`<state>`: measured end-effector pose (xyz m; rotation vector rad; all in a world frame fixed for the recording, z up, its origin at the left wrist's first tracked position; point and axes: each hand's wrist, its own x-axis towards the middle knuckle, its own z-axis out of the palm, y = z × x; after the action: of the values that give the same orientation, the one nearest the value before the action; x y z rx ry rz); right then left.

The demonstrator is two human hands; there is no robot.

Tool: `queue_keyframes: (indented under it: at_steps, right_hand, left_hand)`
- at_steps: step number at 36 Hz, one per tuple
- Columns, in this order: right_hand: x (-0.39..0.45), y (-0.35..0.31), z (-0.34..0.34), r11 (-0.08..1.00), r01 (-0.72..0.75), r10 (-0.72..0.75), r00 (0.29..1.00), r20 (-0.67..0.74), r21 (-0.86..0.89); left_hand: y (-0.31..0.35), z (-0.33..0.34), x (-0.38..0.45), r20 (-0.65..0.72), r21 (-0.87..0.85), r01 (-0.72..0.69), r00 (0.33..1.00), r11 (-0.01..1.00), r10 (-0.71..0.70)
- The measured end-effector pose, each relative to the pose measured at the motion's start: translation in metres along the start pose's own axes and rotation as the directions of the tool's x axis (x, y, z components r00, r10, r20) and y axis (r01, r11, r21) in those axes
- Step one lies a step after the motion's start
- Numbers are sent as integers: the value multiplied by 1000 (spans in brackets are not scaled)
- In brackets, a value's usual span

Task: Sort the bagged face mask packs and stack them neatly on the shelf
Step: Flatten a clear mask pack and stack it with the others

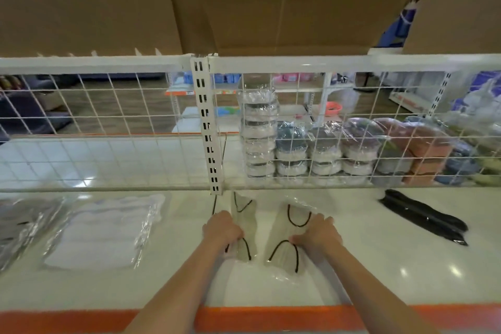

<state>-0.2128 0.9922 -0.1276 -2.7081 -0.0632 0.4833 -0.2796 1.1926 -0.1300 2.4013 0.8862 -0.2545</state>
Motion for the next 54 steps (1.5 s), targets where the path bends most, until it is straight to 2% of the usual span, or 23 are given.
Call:
queue_keyframes:
  at_steps: [2,6,8,11,18,21,23,25,27,29,30,33,37,39,40,42,43,45,46,48,50,52,54]
  right_hand:
    - [4,4,0,999,-6,5,1000,17,38]
    - [11,12,-3,999,49,-50,997,55,22]
    - [14,13,-1,999,46,-46,997,59,-6]
    - [19,16,3,998,54,-55,998,21,36]
    - [30,47,-12,974,46,-26,996,-91,222]
    - [35,59,-21,972,56,-36,995,-89,228]
    - [37,62,-24,972,62,-46,996,-79,225]
    - [39,66,-24,976,71,-63,997,-47,204]
    - [37,68,-25,986,89,-89,996,-8,141]
    - [35,69,-24,987,156,-157,987,31,39]
    - [34,69,-24,980,200,-199,979,44,0]
    - [29,66,-24,946,319,-314,945,87,-51]
    - [22,66,-30,918,388,-396,896,203,79]
    - [21,68,-32,899,366,-413,890,192,240]
    - [19,70,-32,867,298,-398,897,194,399]
    - [15,70,-36,698,85,-366,896,252,711]
    - [12,69,-39,635,8,-371,880,296,773]
    - [7,62,-44,633,-25,-431,819,378,774]
    - [7,58,-44,651,35,-488,785,382,759]
    - [5,46,-45,688,249,-589,740,324,682]
    - [7,33,-44,713,534,-672,705,227,455]
    - [8,21,-44,647,747,-761,623,180,149]
    - [10,13,-43,547,834,-825,552,122,-78]
  left_hand:
    - [-1,1,-2,25,-246,-29,999,969,36]
    - [1,0,-10,62,-636,-18,995,772,75]
    - [0,1,-10,86,-736,15,994,677,72]
    - [4,-2,-20,110,-791,46,992,610,68]
    - [18,11,-28,156,-715,99,988,693,20]
    - [33,20,-34,158,-728,92,987,680,36]
    - [42,30,-34,144,-685,64,988,725,49]
    - [54,41,-38,110,-543,-4,991,840,75]
    - [66,52,-38,71,-282,-63,994,957,87]
    - [79,61,-40,29,2,-95,995,995,95]
    - [84,65,-41,20,56,-99,995,994,98]
    - [97,72,-42,35,-24,-70,997,997,71]
    - [104,78,-44,88,-206,-28,995,978,47]
    - [100,81,-40,95,-466,34,995,884,12]
    - [100,79,-44,101,-614,64,995,787,-3]
    - [100,74,-52,113,-826,103,993,554,-17]
    - [101,71,-57,121,-888,112,993,446,-10]
    - [102,61,-72,117,-937,105,993,332,17]
    - [100,57,-74,103,-942,88,994,323,29]
    - [90,48,-80,68,-948,52,997,315,41]
    - [66,32,-82,-18,-959,-10,1000,284,-25]
    - [35,12,-85,-125,-977,-101,985,185,-119]
    - [7,-6,-94,-234,-966,-203,951,160,-204]
